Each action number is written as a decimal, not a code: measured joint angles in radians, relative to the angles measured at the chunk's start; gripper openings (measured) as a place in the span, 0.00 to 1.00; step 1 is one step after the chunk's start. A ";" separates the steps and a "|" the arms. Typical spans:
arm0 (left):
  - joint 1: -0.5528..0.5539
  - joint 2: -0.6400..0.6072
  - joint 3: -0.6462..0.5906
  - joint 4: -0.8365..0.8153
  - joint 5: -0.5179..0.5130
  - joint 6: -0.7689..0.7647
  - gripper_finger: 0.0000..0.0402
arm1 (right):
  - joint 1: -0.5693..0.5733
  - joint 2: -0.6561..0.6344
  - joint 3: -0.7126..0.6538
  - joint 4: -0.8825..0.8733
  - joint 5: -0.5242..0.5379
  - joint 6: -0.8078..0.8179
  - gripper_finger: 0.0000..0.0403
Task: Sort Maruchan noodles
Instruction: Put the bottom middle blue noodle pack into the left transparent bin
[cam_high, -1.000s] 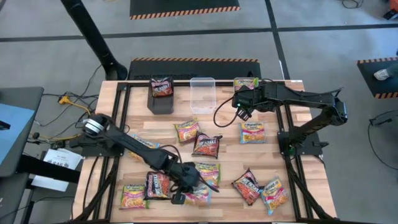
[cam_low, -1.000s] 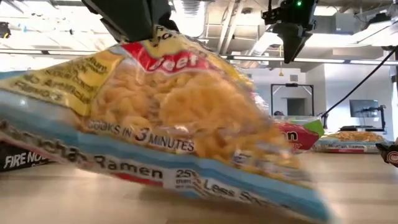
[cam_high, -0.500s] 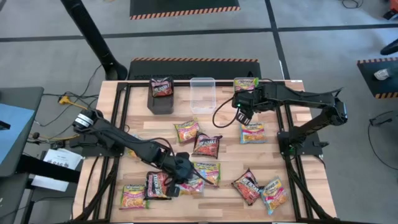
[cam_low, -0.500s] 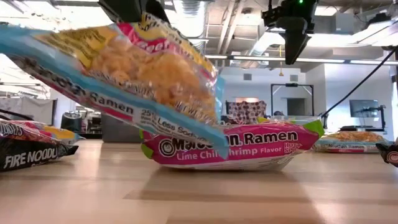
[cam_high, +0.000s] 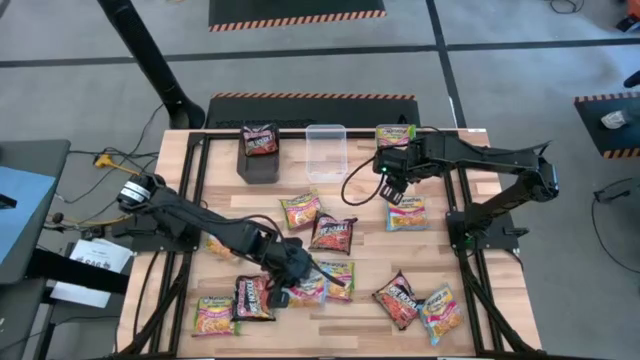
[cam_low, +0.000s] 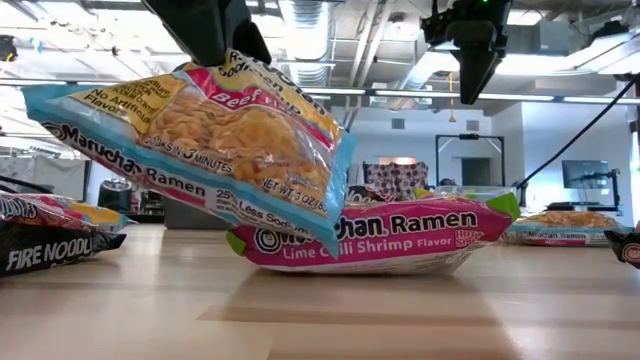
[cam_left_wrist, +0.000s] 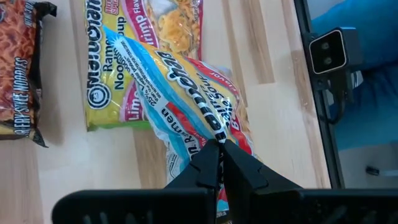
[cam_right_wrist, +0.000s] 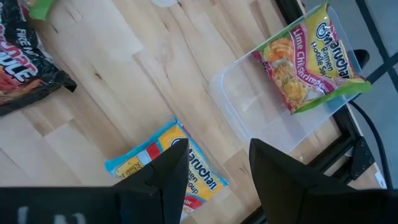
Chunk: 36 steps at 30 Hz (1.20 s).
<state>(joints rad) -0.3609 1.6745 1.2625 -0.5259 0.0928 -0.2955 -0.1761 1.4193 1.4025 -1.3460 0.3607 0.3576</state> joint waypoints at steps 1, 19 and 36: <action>0.002 0.000 0.000 0.000 0.001 0.000 0.00 | 0.000 0.000 0.000 0.000 0.000 0.000 0.48; 0.003 0.000 0.000 0.000 0.006 -0.002 0.00 | 0.000 0.000 0.000 0.000 -0.001 0.000 0.48; 0.003 0.000 0.001 -0.021 0.006 0.003 0.00 | -0.001 0.000 0.000 0.010 -0.114 -0.093 0.48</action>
<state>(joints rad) -0.3580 1.6749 1.2633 -0.5467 0.0990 -0.2920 -0.1771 1.4193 1.4025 -1.3358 0.2469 0.2649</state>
